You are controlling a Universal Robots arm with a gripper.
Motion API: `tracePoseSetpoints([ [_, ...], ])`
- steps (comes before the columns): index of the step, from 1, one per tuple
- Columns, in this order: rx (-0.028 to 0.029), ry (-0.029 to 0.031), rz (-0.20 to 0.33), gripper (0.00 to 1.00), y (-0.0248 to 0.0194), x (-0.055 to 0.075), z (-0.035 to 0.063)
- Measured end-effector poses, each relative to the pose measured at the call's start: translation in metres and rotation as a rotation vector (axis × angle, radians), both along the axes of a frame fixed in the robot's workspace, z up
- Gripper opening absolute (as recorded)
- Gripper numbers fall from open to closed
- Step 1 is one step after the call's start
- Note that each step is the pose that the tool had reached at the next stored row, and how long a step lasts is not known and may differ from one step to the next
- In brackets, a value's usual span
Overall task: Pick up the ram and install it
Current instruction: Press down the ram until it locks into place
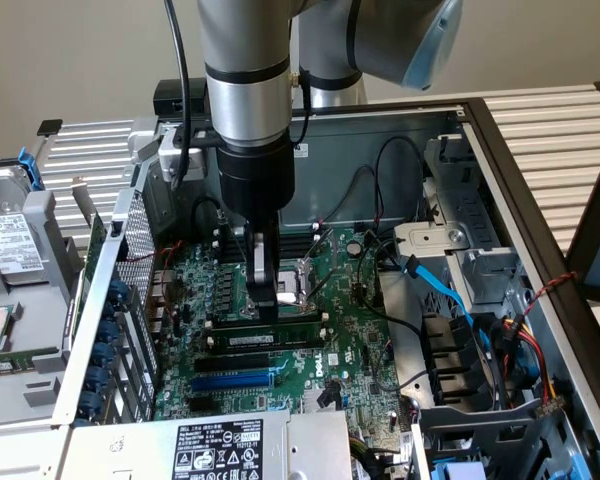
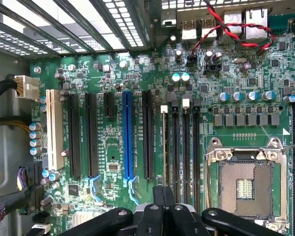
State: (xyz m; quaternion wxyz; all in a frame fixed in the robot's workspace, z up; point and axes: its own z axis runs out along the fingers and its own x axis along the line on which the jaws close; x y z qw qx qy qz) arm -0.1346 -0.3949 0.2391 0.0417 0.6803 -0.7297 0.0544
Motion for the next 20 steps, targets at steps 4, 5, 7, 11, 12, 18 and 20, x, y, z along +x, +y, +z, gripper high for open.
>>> tracePoseSetpoints([
  [4, 0.0001, -0.0001, 0.000, 0.11, 0.0011, 0.0001, 0.0015],
  [5, 0.0002, -0.0002, 0.000, 0.11, 0.0011, 0.0001, 0.0015],
  [7, 0.0003, -0.0002, 0.000, 0.11, 0.0012, 0.0001, 0.0014],
  [11, 0.0002, -0.0001, 0.000, 0.11, 0.0012, 0.0000, 0.0015],
  [12, 0.0002, -0.0001, 0.000, 0.11, 0.0012, 0.0000, 0.0015],
  [18, 0.0002, -0.0002, 0.000, 0.11, 0.0012, 0.0001, 0.0015],
  [20, 0.0003, -0.0001, -0.001, 0.11, 0.0012, 0.0000, 0.0015],
])
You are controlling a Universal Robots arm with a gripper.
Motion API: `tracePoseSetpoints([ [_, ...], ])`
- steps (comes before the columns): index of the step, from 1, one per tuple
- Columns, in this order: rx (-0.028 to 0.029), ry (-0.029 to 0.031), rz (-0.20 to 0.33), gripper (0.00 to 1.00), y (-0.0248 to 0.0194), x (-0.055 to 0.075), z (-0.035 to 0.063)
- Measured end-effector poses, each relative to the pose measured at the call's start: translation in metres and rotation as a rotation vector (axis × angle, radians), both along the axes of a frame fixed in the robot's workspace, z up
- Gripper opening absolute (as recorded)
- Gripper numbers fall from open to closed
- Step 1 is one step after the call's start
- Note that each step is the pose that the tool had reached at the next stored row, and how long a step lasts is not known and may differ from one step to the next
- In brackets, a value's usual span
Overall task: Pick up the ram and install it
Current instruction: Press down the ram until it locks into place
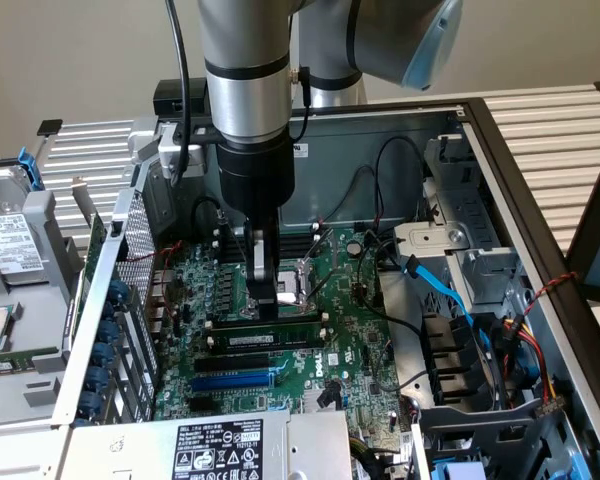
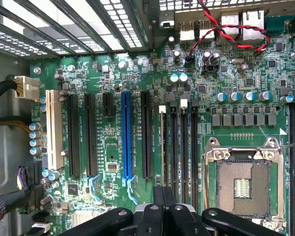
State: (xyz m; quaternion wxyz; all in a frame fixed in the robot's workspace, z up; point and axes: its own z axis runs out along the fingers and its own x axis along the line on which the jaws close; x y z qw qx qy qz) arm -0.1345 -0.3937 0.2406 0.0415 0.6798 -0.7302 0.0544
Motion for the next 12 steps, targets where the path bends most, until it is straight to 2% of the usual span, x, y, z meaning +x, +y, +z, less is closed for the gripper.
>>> tracePoseSetpoints([
  [12, 0.0000, 0.0000, -0.152, 0.11, 0.0000, 0.0001, 0.0014],
])
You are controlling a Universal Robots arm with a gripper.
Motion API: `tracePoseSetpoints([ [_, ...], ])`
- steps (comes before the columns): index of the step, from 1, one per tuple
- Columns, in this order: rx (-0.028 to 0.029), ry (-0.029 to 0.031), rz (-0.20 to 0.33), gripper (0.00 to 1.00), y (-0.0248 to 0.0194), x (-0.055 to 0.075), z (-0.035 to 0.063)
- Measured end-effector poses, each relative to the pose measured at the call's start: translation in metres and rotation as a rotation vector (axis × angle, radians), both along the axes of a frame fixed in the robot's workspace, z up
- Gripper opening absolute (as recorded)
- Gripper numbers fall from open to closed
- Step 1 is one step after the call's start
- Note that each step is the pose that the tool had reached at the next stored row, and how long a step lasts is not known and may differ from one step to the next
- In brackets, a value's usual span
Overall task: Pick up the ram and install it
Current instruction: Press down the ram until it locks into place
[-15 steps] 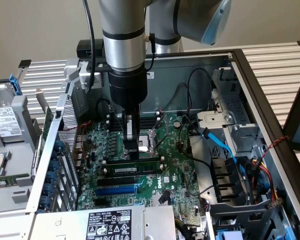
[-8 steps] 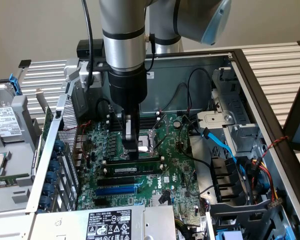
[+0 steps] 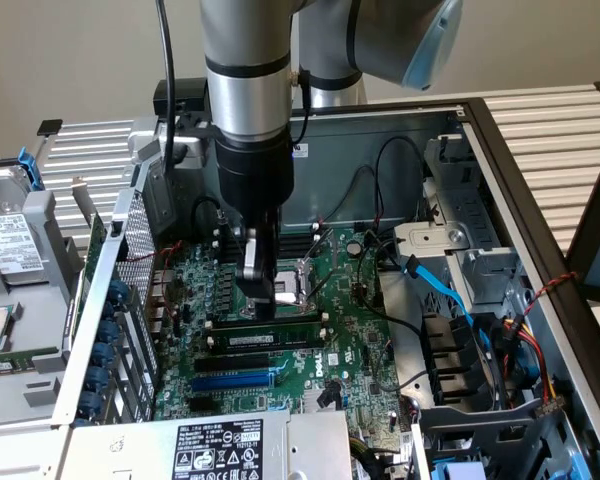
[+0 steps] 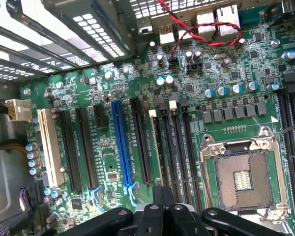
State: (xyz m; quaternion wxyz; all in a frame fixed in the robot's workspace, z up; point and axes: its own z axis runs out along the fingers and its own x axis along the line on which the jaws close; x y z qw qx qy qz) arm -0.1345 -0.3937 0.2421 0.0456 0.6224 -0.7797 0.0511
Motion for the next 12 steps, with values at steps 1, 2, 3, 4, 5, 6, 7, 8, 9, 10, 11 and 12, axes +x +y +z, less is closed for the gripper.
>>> tracePoseSetpoints([
  [1, -0.0001, 0.0001, -0.012, 0.11, 0.0000, 0.0000, 0.0005],
  [2, -0.0001, 0.0001, -0.024, 0.11, 0.0000, 0.0000, 0.0009],
  [3, 0.0000, 0.0001, -0.036, 0.11, 0.0000, 0.0000, 0.0013],
  [4, 0.0000, 0.0000, -0.047, 0.11, -0.0001, -0.0001, 0.0016],
  [5, 0.0000, -0.0001, -0.058, 0.11, 0.0000, 0.0000, 0.0018],
  [6, -0.0002, -0.0001, -0.069, 0.11, 0.0000, 0.0000, 0.0019],
  [7, -0.0005, 0.0000, -0.080, 0.11, -0.0001, -0.0001, 0.0020],
  [8, -0.0008, 0.0002, -0.092, 0.11, -0.0001, -0.0001, 0.0021],
  [9, -0.0009, 0.0001, -0.103, 0.11, -0.0001, -0.0001, 0.0022],
  [10, -0.0012, 0.0001, -0.115, 0.11, -0.0001, -0.0001, 0.0022],
  [11, -0.0017, 0.0002, -0.126, 0.11, -0.0001, -0.0001, 0.0022],
  [12, -0.0021, 0.0002, -0.138, 0.11, -0.0001, -0.0001, 0.0022],
])
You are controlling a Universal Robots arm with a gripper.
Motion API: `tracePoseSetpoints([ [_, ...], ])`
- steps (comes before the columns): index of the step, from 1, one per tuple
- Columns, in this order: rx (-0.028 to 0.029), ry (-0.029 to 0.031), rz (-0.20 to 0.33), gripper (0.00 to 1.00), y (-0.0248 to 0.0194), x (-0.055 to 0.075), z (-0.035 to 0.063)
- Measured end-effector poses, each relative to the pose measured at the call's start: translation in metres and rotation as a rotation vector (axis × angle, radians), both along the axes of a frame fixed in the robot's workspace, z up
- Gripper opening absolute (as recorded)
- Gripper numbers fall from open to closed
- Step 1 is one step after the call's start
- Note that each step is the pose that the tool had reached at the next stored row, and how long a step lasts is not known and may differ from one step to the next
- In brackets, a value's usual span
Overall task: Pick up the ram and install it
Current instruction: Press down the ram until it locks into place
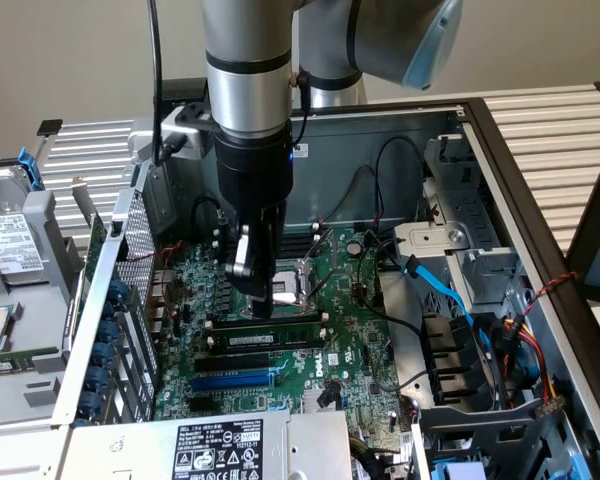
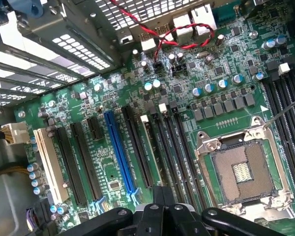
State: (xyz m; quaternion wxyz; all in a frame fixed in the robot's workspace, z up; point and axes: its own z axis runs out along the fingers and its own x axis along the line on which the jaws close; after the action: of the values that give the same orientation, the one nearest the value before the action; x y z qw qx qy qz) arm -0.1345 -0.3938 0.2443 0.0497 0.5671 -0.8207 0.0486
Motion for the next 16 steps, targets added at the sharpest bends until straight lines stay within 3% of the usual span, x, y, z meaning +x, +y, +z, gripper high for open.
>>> tracePoseSetpoints([
  [16, -0.0129, -0.0003, -0.163, 0.11, 0.0000, 0.0000, 0.0002],
])
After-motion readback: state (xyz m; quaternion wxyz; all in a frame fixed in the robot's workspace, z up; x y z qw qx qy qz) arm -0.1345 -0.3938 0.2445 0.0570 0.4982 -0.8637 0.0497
